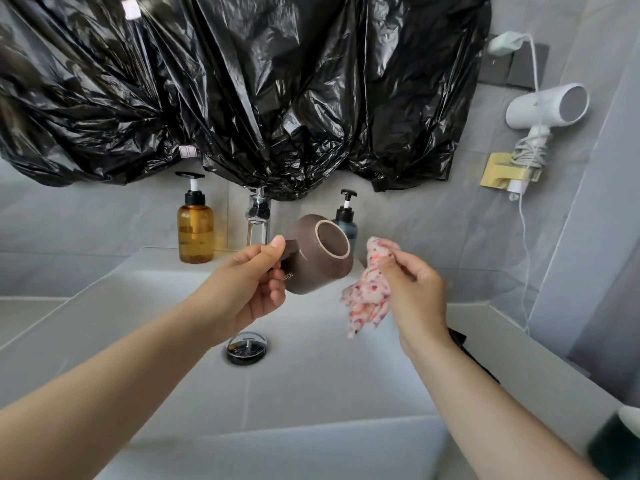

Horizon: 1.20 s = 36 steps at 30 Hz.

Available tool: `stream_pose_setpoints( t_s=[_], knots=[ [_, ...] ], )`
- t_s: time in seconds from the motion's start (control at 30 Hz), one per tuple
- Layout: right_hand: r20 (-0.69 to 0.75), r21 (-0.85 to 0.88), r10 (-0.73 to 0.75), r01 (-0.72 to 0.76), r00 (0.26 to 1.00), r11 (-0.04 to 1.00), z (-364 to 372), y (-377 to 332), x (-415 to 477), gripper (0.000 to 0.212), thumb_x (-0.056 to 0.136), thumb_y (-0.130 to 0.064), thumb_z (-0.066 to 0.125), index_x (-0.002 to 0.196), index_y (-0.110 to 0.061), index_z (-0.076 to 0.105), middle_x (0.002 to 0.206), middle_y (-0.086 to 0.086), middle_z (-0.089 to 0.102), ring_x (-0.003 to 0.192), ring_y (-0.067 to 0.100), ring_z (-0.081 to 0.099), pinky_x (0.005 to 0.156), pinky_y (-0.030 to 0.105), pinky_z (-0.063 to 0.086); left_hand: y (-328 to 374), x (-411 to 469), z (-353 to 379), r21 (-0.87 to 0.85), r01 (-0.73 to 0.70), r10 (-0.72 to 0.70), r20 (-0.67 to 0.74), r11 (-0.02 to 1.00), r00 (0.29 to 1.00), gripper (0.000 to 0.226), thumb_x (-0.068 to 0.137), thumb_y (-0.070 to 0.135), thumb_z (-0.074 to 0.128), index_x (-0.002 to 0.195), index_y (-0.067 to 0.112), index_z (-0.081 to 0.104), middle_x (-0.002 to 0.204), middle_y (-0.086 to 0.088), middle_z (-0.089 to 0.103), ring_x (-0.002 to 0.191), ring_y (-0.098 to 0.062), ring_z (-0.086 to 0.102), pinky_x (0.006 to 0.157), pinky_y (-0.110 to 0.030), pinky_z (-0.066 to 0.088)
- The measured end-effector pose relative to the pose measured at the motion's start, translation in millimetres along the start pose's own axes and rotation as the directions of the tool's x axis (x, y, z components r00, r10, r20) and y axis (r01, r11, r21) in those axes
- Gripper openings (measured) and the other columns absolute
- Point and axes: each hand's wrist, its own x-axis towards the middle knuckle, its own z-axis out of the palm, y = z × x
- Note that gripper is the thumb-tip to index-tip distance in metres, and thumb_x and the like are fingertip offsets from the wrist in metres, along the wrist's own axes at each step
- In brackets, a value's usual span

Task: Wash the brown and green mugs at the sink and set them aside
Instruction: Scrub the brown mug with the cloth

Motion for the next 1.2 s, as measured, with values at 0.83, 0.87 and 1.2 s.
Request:
stream_pose_setpoints(
  t_s=[0.83,0.87,1.2],
  knots=[
    [0.056,-0.102,-0.096,0.101,0.994,0.990,-147,-69,-91,0.023,0.093,-0.015,0.062,0.092,-0.036,0.072,0.086,-0.009,0.075,0.076,0.007,0.070,0.053,0.012,0.049,-18,-129,88,0.478,-0.309,0.373,-0.041,0.822,0.927,0.030,0.092,0.007,0.065,0.067,0.008,0.049,0.057,-0.004,0.056,0.045,-0.016,0.055,0.047,-0.019,0.049],
    [0.068,-0.134,-0.078,0.087,0.995,0.987,-157,-66,-97,0.024,0.093,-0.014,0.061,0.094,-0.035,0.073,0.085,-0.006,0.075,0.069,0.008,0.069,0.047,0.012,0.045,-21,-138,94,0.475,-0.315,0.369,-0.022,0.822,0.929,0.030,0.092,0.006,0.064,0.066,0.008,0.048,0.056,-0.004,0.055,0.045,-0.016,0.055,0.046,-0.017,0.047],
    [0.088,-0.415,0.199,-0.146,0.976,0.898,-234,-7,-168,0.016,0.092,-0.016,0.063,0.098,-0.028,0.072,0.087,-0.017,0.070,0.080,-0.005,0.064,0.061,0.005,0.044,-83,-209,117,0.486,-0.242,0.252,0.045,0.840,0.967,0.029,0.091,0.007,0.065,0.068,0.004,0.048,0.054,-0.001,0.053,0.047,-0.017,0.057,0.051,-0.019,0.051]
  ],
)
